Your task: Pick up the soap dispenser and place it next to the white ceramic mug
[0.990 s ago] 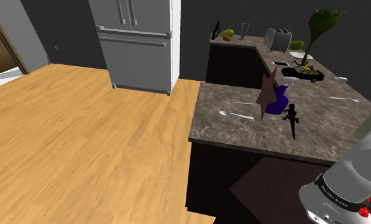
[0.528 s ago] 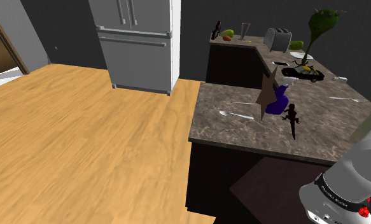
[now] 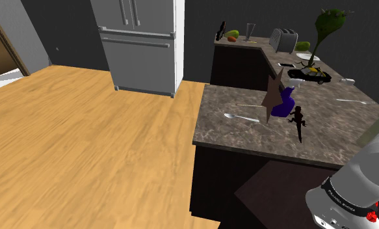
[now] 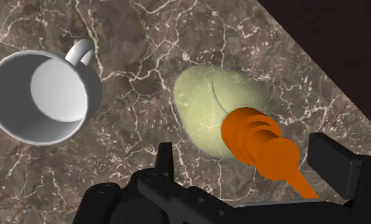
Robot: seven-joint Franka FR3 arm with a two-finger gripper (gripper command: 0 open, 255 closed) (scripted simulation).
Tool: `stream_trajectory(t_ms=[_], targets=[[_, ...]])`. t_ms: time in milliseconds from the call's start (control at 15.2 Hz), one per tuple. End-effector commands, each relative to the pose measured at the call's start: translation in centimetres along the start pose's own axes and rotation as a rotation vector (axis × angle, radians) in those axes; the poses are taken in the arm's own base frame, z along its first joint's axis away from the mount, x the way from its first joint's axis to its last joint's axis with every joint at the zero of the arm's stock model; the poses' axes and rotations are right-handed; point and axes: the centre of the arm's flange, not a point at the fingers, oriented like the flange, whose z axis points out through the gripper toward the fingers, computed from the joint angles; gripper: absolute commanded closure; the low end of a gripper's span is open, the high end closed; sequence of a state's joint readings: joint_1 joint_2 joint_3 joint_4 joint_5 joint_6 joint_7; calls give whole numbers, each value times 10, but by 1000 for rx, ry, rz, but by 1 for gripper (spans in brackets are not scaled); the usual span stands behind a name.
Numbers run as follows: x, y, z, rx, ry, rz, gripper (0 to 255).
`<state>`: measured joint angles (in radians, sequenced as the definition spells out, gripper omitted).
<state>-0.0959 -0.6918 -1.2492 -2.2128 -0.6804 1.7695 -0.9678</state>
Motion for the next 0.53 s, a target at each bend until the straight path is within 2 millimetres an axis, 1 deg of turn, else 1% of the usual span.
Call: stream_trajectory(t_ms=[0, 198, 264, 462], targets=[[0, 0, 0, 0, 0, 0, 0], [0, 0, -40, 0, 0, 0, 0], [0, 0, -50, 0, 0, 0, 0], [0, 0, -50, 0, 0, 0, 0]])
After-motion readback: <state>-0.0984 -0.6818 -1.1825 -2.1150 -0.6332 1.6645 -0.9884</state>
